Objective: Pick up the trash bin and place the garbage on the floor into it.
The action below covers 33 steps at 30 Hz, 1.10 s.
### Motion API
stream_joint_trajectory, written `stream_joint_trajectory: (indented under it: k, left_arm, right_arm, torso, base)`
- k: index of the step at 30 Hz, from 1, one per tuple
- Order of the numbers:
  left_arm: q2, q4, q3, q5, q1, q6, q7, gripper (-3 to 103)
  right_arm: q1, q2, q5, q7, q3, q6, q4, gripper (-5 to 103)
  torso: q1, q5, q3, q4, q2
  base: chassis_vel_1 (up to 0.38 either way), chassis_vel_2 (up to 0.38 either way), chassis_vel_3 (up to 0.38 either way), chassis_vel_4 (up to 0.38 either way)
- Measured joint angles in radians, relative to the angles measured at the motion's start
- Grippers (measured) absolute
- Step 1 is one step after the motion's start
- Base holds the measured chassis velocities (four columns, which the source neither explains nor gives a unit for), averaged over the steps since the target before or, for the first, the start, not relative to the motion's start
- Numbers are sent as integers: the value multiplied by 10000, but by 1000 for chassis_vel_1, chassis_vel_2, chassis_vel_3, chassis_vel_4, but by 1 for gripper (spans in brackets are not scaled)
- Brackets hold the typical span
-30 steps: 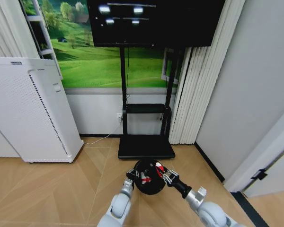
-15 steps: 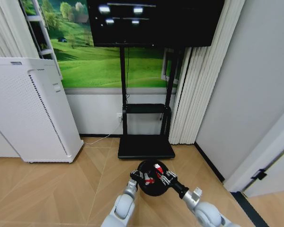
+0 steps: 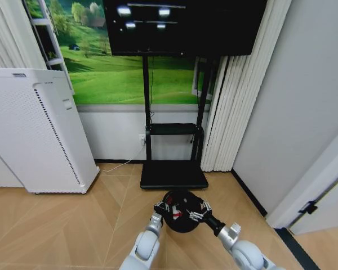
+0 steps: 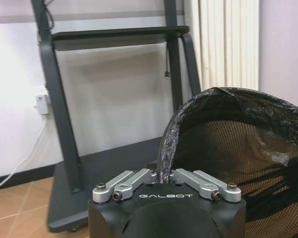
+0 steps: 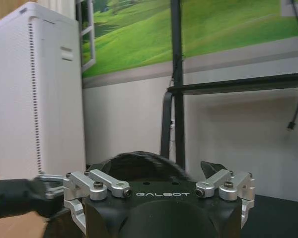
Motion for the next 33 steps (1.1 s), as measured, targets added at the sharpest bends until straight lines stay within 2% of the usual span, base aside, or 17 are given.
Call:
stream_joint_trajectory:
  k: [5, 8, 12, 14, 15, 16, 19, 26, 33]
  left_arm:
    - [426, -532, -518, -146, 383, 1, 24, 3]
    - [792, -1206, -1200, -257, 832, 7, 45, 3]
    - [958, -1657, -1684, -378, 1060, 67, 44, 3]
    - [1094, -2083, -2129, -478, 1250, 136, 41, 3]
    - [1193, -2391, -2423, -566, 1395, 197, 37, 3]
    - [1193, -2391, -2423, -566, 1395, 197, 37, 3]
    - [1348, -2931, -2900, -740, 1740, 283, 37, 3]
    - [1370, -3452, -3416, -803, 2364, 288, 54, 3]
    - [1171, -3736, -3492, -724, 2846, 231, 85, 3]
  right_arm:
    - [11, 108, 34, 366, 344, -18, -520, 100]
    - [-47, 212, 98, 1218, 740, -243, -701, 100]
    - [-35, 414, 171, 1612, 1019, -431, -855, 100]
    - [19, 644, 215, 2042, 1268, -722, -1035, 100]
    - [58, 840, 224, 2497, 1462, -984, -1153, 100]
    - [58, 840, 224, 2497, 1462, -984, -1153, 100]
    - [28, 1165, 105, 3386, 1966, -1565, -1298, 100]
    - [-286, 1345, -494, 4021, 2997, -2390, -1623, 100]
    - [-433, 1529, -293, 4291, 4225, -3324, -1660, 100]
  torso:
    - [0, 1, 0, 2, 0]
    - [0, 0, 0, 1, 0]
    - [-1, -1, 0, 2, 0]
    - [-1, 0, 0, 1, 0]
    - [-2, -1, 0, 2, 0]
    - [-2, -1, 0, 2, 0]
    - [-2, 0, 0, 2, 0]
    - [-2, 0, -1, 0, 0]
    - [-2, 4, 0, 0, 0]
  base:
    - [0, 0, 0, 0]
    - [0, 0, 0, 0]
    - [0, 0, 0, 0]
    - [0, 0, 0, 0]
    - [0, 0, 0, 0]
    - [0, 0, 0, 0]
    - [0, 0, 0, 0]
    - [0, 0, 0, 0]
    - [0, 0, 0, 0]
